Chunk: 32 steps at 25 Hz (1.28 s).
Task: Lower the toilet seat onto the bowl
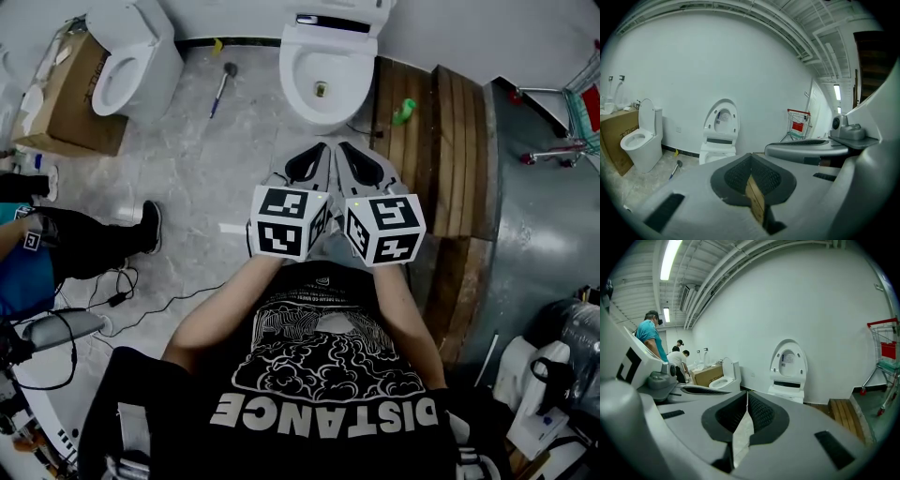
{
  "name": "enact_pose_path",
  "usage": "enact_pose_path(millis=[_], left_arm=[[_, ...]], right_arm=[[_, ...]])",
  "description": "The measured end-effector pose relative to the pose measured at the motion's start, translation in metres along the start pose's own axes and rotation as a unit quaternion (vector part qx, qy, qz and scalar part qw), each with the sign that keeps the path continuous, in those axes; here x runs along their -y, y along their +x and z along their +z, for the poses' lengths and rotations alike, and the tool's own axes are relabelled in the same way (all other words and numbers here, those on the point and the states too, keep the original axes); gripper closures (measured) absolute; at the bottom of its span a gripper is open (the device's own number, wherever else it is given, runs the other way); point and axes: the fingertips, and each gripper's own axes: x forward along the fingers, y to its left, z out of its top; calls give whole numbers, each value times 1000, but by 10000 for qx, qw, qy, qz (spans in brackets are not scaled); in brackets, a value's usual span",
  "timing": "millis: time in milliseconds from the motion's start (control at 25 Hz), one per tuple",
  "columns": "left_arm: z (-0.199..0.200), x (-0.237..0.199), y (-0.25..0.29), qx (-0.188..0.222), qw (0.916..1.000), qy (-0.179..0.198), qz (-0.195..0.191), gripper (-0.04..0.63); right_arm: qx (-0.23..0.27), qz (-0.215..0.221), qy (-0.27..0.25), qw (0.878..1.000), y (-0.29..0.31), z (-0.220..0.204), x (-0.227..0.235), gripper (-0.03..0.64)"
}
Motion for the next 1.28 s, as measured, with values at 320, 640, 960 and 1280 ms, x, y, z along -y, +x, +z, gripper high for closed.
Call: enact_pose_path(millis=[320, 640, 960, 1280], left_arm=[[11, -22, 22, -15, 9999, 25, 124, 583], [31, -42, 74, -57, 9994, 34, 338, 583], [61, -52, 151, -185, 9987, 12, 483, 583], [85, -51, 223, -248, 9982, 51, 544, 583]], right_arm=[[17, 125, 19, 9999, 31, 10, 11, 595], [5, 319, 40, 9995, 73, 24, 50, 595], [-87, 490, 71, 9987, 122, 48, 111, 595], [-112, 617, 71, 9980, 159, 68, 173, 595]])
